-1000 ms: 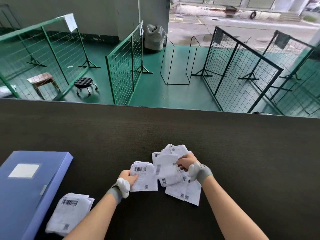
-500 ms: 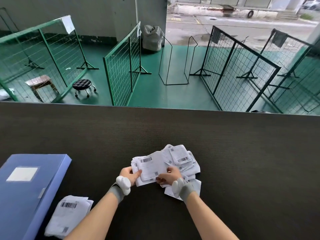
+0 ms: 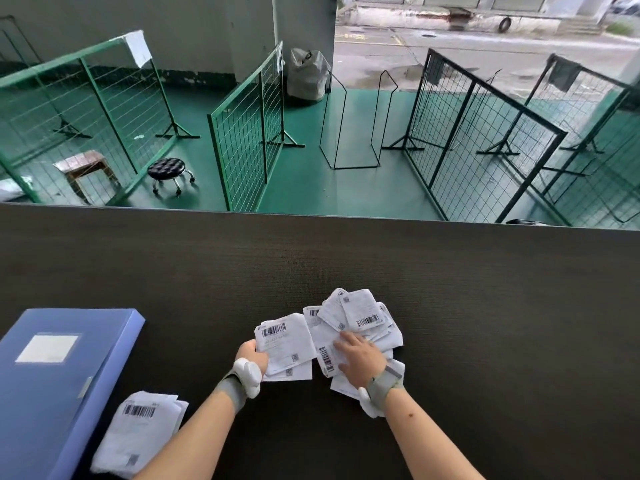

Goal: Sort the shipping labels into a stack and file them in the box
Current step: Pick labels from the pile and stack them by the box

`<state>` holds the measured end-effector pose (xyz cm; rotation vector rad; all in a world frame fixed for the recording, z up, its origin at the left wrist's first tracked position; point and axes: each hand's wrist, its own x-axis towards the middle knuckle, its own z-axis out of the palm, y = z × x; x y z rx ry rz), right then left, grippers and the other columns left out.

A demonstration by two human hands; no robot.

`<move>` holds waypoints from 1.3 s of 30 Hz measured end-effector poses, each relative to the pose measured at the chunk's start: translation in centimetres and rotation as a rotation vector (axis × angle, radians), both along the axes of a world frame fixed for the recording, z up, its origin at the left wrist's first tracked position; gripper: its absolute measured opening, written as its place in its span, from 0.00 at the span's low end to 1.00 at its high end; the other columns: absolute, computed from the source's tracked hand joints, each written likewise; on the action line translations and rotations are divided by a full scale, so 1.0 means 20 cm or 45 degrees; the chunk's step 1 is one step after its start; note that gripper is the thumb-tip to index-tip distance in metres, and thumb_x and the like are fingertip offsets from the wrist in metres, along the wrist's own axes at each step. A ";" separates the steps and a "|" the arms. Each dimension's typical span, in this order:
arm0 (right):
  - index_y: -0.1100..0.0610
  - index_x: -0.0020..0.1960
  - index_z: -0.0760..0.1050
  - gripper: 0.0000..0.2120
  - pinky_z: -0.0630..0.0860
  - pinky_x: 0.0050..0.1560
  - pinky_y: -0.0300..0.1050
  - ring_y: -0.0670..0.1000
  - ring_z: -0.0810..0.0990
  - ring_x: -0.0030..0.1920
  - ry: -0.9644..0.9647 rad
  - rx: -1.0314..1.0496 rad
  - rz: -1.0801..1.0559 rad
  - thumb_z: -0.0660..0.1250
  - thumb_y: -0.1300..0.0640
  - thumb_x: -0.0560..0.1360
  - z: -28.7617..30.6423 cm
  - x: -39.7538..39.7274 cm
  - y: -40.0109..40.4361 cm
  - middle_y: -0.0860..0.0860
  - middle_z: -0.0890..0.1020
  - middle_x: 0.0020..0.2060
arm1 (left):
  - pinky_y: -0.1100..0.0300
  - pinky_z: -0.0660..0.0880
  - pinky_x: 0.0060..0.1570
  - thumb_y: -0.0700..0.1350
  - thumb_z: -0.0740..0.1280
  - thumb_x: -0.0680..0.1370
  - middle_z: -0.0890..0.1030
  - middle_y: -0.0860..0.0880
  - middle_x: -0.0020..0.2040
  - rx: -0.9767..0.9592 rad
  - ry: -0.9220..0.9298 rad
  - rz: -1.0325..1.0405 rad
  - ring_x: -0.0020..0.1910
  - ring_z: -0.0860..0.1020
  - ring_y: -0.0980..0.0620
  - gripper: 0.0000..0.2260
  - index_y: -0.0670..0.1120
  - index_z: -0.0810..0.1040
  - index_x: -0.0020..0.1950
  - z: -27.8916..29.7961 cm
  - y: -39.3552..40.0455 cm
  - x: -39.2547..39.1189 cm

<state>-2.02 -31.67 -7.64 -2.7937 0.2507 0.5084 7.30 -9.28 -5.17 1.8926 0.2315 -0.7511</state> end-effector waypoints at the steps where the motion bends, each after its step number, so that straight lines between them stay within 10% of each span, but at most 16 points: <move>1: 0.50 0.73 0.66 0.23 0.55 0.76 0.53 0.53 0.55 0.78 -0.037 -0.031 0.020 0.63 0.50 0.79 -0.01 -0.01 0.01 0.48 0.55 0.78 | 0.61 0.76 0.40 0.30 0.57 0.73 0.82 0.44 0.45 0.000 0.000 -0.002 0.48 0.81 0.45 0.14 0.41 0.80 0.47 0.01 0.00 0.00; 6: 0.54 0.50 0.82 0.12 0.63 0.73 0.51 0.52 0.64 0.72 -0.200 -0.060 0.203 0.65 0.47 0.77 0.02 -0.02 0.05 0.47 0.63 0.74 | 0.62 0.74 0.36 0.29 0.55 0.73 0.81 0.46 0.41 0.008 0.020 0.005 0.42 0.80 0.48 0.15 0.43 0.79 0.41 0.00 0.01 -0.02; 12: 0.49 0.75 0.61 0.33 0.57 0.75 0.56 0.53 0.55 0.76 0.005 -0.051 0.258 0.71 0.55 0.74 0.04 0.10 0.09 0.48 0.56 0.77 | 0.63 0.73 0.32 0.30 0.57 0.73 0.81 0.48 0.37 0.028 0.025 -0.039 0.39 0.80 0.51 0.14 0.42 0.79 0.39 0.01 0.00 -0.03; 26: 0.56 0.57 0.74 0.13 0.64 0.68 0.52 0.55 0.65 0.67 0.024 -0.036 0.021 0.68 0.63 0.74 0.06 0.22 0.10 0.51 0.73 0.57 | 0.58 0.77 0.39 0.32 0.59 0.68 0.81 0.47 0.34 -0.003 0.024 -0.019 0.37 0.80 0.48 0.13 0.43 0.80 0.32 0.04 0.09 0.01; 33: 0.55 0.67 0.65 0.38 0.61 0.71 0.55 0.55 0.64 0.68 0.206 -0.055 0.130 0.79 0.50 0.64 0.01 0.20 0.10 0.53 0.70 0.65 | 0.61 0.75 0.35 0.29 0.57 0.71 0.81 0.48 0.35 0.031 0.025 -0.030 0.37 0.80 0.50 0.15 0.43 0.79 0.34 0.02 0.08 0.00; 39: 0.54 0.64 0.67 0.32 0.61 0.71 0.55 0.57 0.64 0.68 0.197 -0.050 0.055 0.78 0.50 0.66 0.00 0.20 0.10 0.54 0.74 0.64 | 0.62 0.73 0.31 0.29 0.57 0.72 0.80 0.49 0.34 0.072 0.017 -0.065 0.36 0.78 0.52 0.15 0.44 0.78 0.35 0.01 0.06 -0.01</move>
